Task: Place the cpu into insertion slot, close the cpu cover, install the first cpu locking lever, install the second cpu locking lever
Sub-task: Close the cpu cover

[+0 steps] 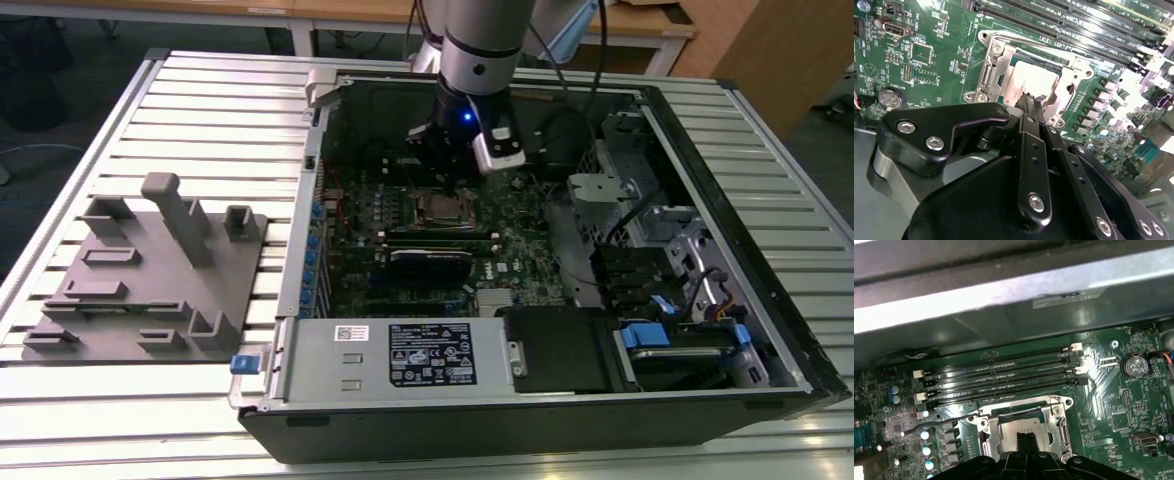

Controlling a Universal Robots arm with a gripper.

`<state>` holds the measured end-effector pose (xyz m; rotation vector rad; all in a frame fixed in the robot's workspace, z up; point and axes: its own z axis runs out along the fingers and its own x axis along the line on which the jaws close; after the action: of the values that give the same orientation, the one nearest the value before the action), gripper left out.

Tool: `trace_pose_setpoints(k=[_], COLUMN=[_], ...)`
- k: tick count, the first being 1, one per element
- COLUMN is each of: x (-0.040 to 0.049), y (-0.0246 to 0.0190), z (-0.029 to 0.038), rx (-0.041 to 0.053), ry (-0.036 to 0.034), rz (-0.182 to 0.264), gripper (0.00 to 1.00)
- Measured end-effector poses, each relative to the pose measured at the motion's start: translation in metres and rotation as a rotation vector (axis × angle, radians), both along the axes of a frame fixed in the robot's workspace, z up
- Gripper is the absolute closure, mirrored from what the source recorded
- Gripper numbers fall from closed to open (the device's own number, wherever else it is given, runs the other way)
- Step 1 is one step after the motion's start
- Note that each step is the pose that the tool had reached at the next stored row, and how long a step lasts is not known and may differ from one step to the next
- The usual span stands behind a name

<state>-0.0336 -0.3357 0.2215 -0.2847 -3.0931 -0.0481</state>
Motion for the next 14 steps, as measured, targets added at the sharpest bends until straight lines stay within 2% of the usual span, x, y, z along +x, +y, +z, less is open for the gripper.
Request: trace_pose_setpoints(k=[2, 5, 8, 11, 14], x=[0.0, 0.0001, 0.0, -0.0001, -0.0002], y=[0.0, 0.0001, 0.0, -0.0001, -0.0001], z=[-0.0006, -0.0015, -0.0026, -0.004, -0.0041], rx=[0.0, 0.0002, 0.0002, 0.0002, 0.0001], ry=[-0.0078, -0.025, -0.0367, -0.0444, -0.0448], rz=[0.016, 0.036, 0.055, 0.073, 0.075], gripper=[0.9, 0.9, 0.9, 0.9, 0.9])
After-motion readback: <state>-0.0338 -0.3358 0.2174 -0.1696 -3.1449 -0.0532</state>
